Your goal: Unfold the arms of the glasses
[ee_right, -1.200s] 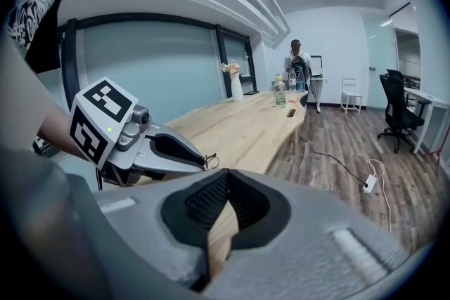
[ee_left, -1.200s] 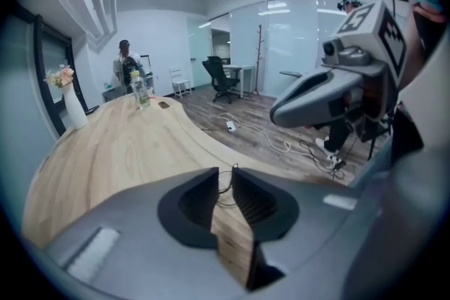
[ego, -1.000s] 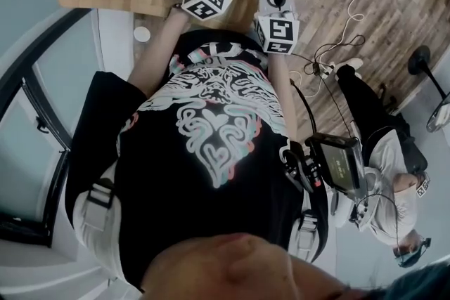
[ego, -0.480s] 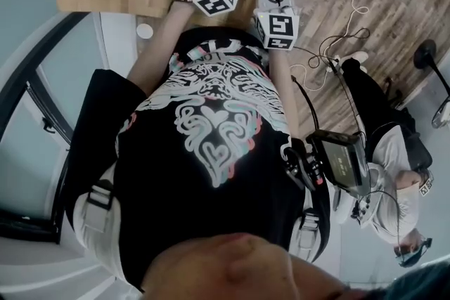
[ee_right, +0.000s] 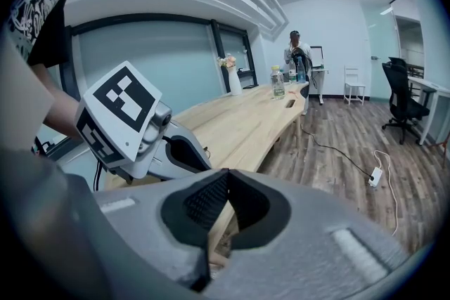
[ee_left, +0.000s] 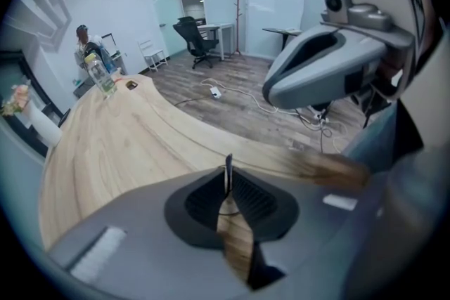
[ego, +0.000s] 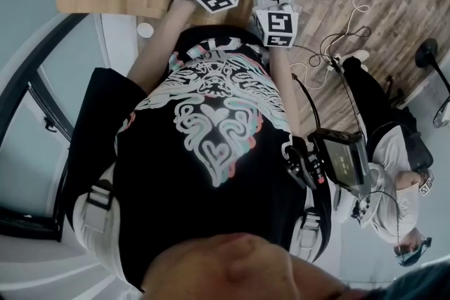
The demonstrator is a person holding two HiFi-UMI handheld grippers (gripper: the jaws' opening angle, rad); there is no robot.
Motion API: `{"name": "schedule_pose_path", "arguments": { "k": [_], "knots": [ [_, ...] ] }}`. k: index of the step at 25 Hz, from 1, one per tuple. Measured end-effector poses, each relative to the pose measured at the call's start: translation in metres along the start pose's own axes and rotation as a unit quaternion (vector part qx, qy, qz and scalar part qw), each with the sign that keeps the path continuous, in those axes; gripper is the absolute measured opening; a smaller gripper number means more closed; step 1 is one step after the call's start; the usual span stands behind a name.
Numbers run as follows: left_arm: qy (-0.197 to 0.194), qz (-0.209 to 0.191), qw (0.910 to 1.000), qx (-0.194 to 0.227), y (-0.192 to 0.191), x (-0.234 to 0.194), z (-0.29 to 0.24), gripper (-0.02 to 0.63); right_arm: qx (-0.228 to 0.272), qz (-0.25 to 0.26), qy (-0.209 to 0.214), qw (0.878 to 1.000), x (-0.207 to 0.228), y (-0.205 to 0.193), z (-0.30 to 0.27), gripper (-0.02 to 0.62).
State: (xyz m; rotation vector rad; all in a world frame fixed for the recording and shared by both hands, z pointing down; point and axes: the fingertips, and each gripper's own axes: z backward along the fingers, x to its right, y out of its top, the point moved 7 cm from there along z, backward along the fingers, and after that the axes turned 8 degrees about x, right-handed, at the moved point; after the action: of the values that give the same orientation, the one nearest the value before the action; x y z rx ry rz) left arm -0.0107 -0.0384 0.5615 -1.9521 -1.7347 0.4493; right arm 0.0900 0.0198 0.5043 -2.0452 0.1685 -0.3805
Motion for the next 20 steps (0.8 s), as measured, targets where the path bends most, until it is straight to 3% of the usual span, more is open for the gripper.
{"name": "schedule_pose_path", "arguments": {
  "k": [10, 15, 20],
  "knots": [
    [-0.002, 0.033, 0.9995, 0.003, -0.001, -0.005, 0.002, 0.006, -0.002, 0.005, 0.013, 1.000, -0.006, -0.001, -0.001, -0.002],
    [0.011, 0.034, 0.9991, 0.024, 0.001, -0.010, 0.007, 0.005, -0.001, 0.010, 0.013, 1.000, -0.006, 0.001, -0.004, -0.002],
    [0.010, 0.071, 0.9966, 0.040, 0.001, -0.013, 0.014, 0.005, -0.005, 0.024, 0.021, 0.999, -0.006, 0.000, -0.007, -0.002]
  ]
}}
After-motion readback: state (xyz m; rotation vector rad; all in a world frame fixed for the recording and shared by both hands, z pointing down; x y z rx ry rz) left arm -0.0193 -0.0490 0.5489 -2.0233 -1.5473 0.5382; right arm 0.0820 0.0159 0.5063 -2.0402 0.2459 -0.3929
